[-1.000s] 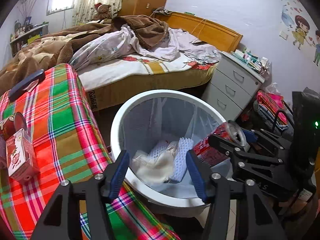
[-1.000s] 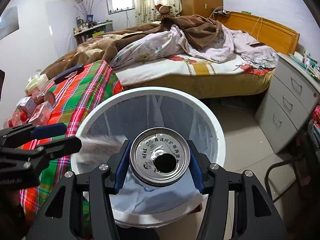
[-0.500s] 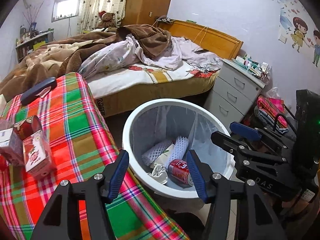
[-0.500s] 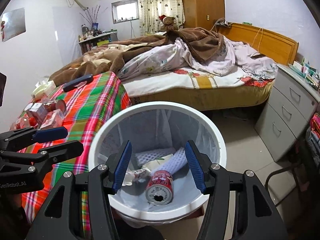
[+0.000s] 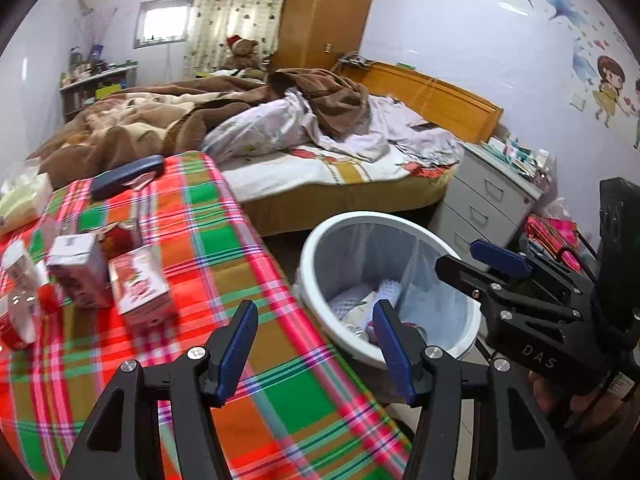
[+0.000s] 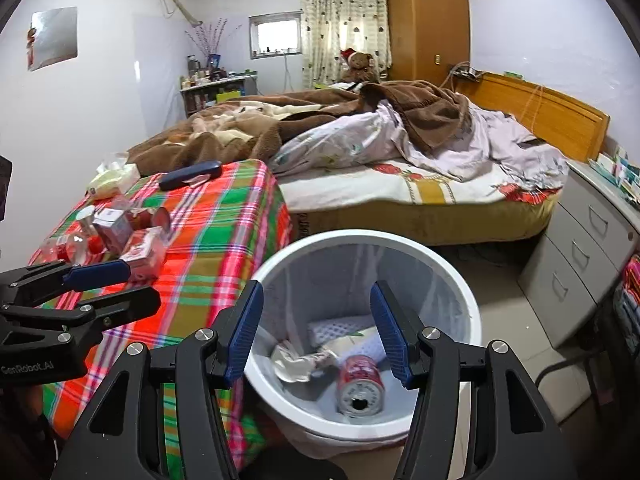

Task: Collect trash
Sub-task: 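Move both tools back over the bed toward the remaining trash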

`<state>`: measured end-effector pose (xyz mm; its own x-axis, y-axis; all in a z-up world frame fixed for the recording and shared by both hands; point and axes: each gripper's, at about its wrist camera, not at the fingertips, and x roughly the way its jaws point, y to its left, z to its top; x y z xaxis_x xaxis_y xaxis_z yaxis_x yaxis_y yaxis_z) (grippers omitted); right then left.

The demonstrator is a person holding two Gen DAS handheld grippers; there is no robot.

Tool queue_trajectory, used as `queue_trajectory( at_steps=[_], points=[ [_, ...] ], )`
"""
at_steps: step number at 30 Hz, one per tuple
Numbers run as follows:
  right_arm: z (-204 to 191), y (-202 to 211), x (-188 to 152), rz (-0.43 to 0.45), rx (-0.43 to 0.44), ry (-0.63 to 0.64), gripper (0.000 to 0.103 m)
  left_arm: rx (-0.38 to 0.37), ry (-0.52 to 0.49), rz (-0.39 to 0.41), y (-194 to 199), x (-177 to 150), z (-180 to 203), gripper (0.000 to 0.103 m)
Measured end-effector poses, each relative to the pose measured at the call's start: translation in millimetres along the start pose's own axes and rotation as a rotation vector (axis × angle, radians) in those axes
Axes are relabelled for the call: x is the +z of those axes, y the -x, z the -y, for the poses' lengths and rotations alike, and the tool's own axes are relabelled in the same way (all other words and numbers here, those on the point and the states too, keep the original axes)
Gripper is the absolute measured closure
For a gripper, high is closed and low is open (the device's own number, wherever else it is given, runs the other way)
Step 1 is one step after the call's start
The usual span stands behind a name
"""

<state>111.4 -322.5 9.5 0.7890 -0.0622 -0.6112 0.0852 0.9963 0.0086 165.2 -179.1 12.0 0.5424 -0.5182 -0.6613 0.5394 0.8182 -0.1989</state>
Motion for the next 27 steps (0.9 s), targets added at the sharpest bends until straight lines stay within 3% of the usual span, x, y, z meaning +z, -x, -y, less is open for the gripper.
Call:
queue_trajectory(
  at_steps=[14, 17, 27],
  points=[
    [-55, -11, 8, 0.007, 0.111, 0.039, 0.044, 0.147, 0.113, 0.063, 47, -17, -81, 0.043],
    [-66, -16, 9, -0.001, 0.143, 0.045, 0.031, 0.175, 0.143, 0.072, 57, -22, -100, 0.043],
    [-101, -38, 16, -0.054, 0.218, 0.058, 0.030, 0.272, 0.236, 0.093, 82, -36, -160, 0.043]
  ],
)
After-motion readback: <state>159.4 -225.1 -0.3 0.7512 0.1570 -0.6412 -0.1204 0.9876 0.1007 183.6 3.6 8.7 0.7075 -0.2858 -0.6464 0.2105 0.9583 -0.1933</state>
